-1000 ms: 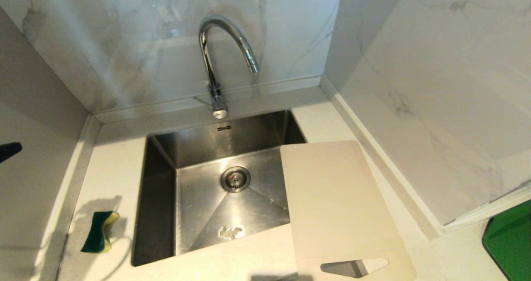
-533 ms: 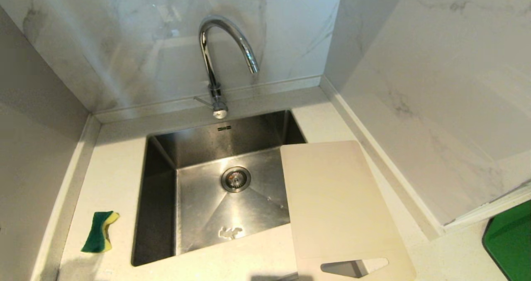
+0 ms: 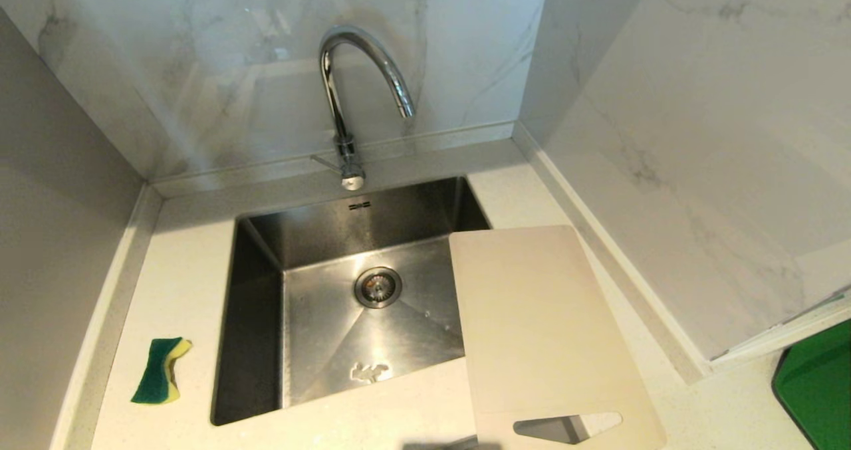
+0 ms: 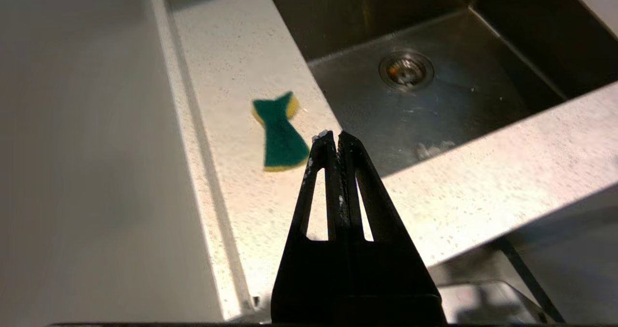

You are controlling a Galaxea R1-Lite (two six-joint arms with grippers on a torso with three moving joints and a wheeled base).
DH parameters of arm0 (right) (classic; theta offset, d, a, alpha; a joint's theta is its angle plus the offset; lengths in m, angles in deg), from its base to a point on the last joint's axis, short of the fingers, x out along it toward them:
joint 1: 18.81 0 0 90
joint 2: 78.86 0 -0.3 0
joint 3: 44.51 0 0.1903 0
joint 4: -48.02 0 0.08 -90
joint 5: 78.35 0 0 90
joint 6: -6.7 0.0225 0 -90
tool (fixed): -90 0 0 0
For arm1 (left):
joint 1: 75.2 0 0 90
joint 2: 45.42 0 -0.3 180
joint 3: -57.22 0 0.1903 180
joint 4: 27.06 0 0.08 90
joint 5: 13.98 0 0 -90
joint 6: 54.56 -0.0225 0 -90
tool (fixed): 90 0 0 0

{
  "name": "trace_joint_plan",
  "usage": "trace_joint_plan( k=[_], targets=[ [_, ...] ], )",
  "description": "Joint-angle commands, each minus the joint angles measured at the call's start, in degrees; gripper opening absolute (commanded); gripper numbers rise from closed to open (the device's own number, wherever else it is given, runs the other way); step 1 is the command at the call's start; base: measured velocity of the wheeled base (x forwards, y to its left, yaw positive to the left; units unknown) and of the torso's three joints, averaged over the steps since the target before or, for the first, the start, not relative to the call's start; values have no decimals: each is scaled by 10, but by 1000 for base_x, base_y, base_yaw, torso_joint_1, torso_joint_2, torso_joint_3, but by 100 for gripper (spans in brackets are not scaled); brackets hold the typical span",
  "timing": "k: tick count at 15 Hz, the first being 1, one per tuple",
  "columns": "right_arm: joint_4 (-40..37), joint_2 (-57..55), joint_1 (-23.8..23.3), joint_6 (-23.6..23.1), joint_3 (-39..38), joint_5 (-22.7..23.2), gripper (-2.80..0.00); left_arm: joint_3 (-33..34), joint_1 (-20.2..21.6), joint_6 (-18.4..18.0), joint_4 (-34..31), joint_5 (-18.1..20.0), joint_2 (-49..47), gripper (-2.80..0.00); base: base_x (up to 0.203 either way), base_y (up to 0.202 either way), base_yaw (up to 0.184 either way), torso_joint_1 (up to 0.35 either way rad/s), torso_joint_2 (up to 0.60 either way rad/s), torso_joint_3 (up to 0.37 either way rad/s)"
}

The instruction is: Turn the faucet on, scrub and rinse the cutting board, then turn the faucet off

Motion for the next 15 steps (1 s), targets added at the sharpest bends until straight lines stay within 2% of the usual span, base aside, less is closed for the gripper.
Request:
trace_joint_plan(
  k=[1, 6, 12, 13, 15],
  targets=[
    [0, 0, 0, 0, -1, 0, -280, 5, -4, -9, -23, -10, 87, -280, 0, 0, 0, 0, 0, 0],
    [0, 0, 0, 0, -1, 0, -280, 5, -7, -10, -113, -35, 105, -280, 0, 0, 0, 0, 0, 0],
    [2, -1, 0, 18, -1, -5, -280, 6, -7, 31, -108, -42, 105, -280, 0, 0, 0, 0, 0, 0],
    [2, -1, 0, 19, -1, -5, -280, 6, -7, 51, -106, -42, 104, -280, 0, 0, 0, 0, 0, 0],
    [2, -1, 0, 19, -1, -5, -280, 6, -7, 53, -104, -42, 104, -280, 0, 0, 0, 0, 0, 0]
  ],
)
